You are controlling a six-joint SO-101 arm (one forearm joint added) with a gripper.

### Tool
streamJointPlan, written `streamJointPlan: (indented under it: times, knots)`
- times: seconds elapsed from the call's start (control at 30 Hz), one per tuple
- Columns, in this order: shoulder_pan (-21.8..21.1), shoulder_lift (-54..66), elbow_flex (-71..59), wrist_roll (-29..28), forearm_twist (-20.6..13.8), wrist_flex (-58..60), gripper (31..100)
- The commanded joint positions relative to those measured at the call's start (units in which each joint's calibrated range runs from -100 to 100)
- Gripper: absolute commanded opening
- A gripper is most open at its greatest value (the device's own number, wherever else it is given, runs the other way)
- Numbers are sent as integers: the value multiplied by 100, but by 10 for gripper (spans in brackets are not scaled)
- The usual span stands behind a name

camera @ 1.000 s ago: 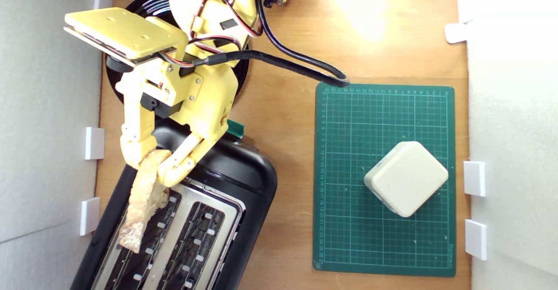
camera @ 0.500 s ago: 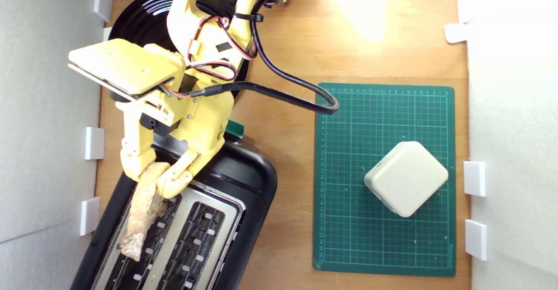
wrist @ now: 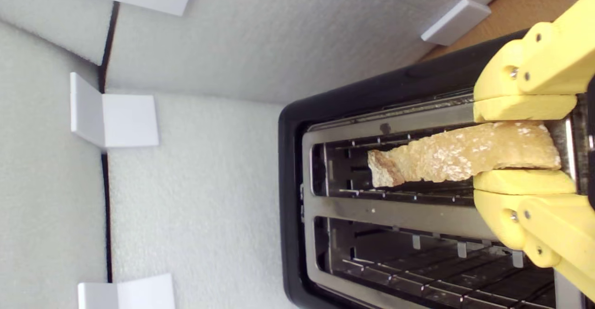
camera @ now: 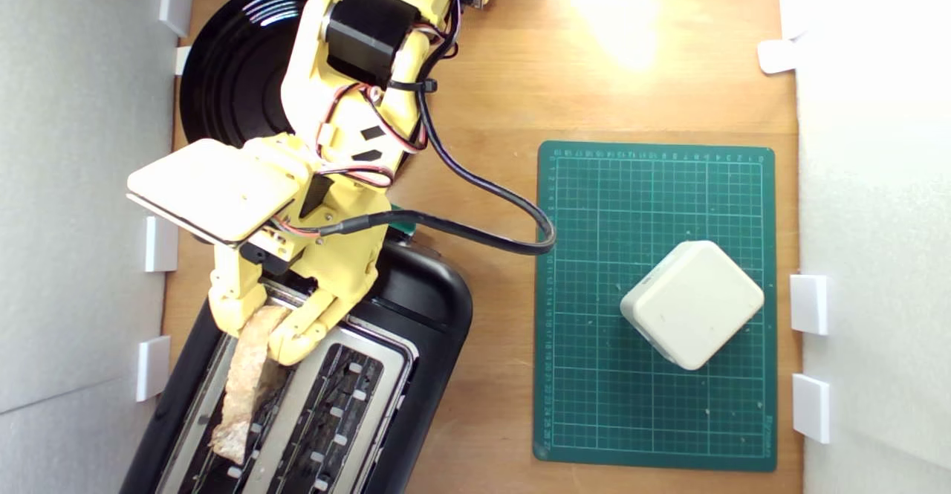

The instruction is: Pick bread and place in toaster

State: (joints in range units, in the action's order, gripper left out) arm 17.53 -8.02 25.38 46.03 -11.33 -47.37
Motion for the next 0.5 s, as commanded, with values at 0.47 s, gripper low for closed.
streamJointPlan:
  times: [0.47]
  knots:
    - [-37,37,190,9,145,53,719]
